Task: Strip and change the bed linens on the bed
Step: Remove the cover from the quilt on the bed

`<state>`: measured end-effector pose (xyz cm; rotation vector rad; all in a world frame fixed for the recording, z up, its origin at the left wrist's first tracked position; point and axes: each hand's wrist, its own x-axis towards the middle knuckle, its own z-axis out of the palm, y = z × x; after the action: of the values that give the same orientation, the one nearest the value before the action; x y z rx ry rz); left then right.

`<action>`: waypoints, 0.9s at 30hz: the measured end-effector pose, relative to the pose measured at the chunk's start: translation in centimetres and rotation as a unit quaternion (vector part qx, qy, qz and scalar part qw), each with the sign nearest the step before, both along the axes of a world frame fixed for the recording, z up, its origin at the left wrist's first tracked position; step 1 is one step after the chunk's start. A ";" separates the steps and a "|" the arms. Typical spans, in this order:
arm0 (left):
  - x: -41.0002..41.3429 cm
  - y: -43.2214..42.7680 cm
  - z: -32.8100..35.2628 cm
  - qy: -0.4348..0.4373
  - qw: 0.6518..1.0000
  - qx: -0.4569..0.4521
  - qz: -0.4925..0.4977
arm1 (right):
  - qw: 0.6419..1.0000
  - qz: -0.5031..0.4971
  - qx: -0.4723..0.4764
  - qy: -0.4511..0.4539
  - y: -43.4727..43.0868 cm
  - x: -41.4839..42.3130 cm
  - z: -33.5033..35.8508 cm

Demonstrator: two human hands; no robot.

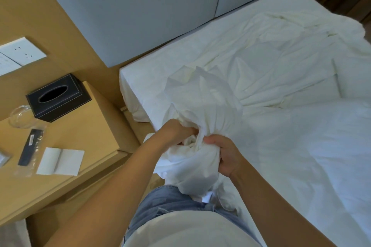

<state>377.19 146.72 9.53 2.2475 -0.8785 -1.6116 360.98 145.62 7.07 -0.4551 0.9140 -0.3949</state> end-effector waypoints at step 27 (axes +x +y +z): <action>0.5 2.9 -1.4 0.181 0.901 -0.102 0.380 | 0.998 -0.049 0.042 0.008 1.2 -0.9 -1.1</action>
<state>377.70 149.61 8.15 1.7191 -0.0323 -1.3836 360.09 146.83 5.95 -0.3370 0.9680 -0.4402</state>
